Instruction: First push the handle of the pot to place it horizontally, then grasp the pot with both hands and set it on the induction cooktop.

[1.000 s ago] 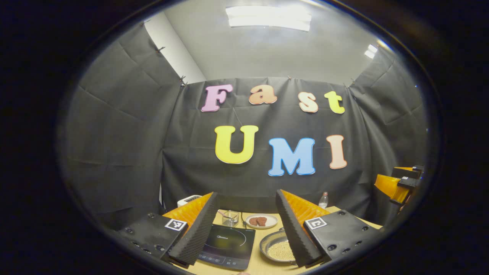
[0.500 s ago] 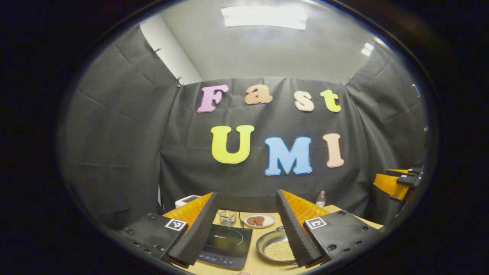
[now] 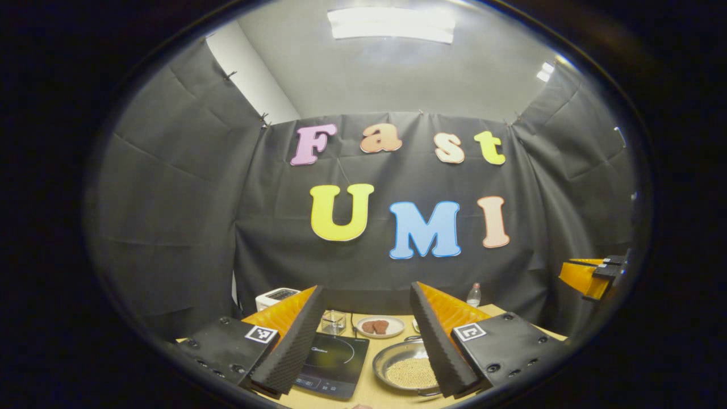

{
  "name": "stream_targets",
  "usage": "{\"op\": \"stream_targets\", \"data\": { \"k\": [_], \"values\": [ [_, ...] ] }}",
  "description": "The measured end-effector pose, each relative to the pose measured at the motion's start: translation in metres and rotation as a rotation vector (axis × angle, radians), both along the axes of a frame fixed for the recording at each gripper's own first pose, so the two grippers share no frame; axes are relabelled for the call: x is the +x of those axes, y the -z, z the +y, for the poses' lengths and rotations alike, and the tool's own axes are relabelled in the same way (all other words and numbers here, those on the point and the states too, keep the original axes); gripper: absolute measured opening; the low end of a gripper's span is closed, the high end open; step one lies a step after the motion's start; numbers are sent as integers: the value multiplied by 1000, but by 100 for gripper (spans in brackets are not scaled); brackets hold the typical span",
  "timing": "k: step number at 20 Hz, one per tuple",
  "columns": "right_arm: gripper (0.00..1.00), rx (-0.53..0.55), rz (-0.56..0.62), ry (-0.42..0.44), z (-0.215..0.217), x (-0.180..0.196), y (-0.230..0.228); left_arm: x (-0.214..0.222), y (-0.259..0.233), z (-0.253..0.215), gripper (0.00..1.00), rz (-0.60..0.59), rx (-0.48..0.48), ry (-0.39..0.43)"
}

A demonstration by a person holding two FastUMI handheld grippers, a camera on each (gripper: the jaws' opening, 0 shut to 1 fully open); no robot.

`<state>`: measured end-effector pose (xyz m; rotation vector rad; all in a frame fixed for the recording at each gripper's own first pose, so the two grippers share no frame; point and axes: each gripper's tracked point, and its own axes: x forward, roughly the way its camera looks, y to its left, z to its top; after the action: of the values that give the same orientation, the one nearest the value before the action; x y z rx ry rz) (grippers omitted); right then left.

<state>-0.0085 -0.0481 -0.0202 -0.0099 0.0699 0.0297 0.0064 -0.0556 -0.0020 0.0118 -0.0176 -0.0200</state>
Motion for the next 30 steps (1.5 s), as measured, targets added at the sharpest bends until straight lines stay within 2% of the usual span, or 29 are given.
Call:
{"op": "stream_targets", "data": {
  "k": [1, 2, 3, 8, 9, 11, 14, 20, 25, 30],
  "values": [
    [9, -7, -6, 29, -8, -2, 2, 1, 3, -4, 95, 3, 0, -3],
    [2, -4, -10, 8, -7, -1, 5, 0, 3, -8, 94, 6, 4, -8],
    [1, 8, -2, -18, -4, 4, 6, -1, 5, -9, 96, 8, 11, -18],
    [1, 37, 35, -96, 7, 12, 21, -10, 4, -5, 99, 10, 39, -69],
    [1, 45, 45, -114, 11, 15, 25, -11, 4, 0, 96, 12, 46, -79],
    [1, 57, 64, -153, 27, 21, 33, -9, 4, 12, 99, 18, 63, -103],
    [1, 57, 103, -215, 52, 29, 46, -2, 3, 28, 94, 12, 66, -124],
    [1, 39, 203, -331, 108, 43, 81, 20, 5, 67, 99, 7, 47, -156],
    [1, 39, 303, -418, 153, 45, 121, 35, 10, 100, 94, 9, 68, -187],
    [1, 19, 401, -492, 184, 45, 159, 43, 17, 128, 99, 22, 64, -225]
  ]
}}
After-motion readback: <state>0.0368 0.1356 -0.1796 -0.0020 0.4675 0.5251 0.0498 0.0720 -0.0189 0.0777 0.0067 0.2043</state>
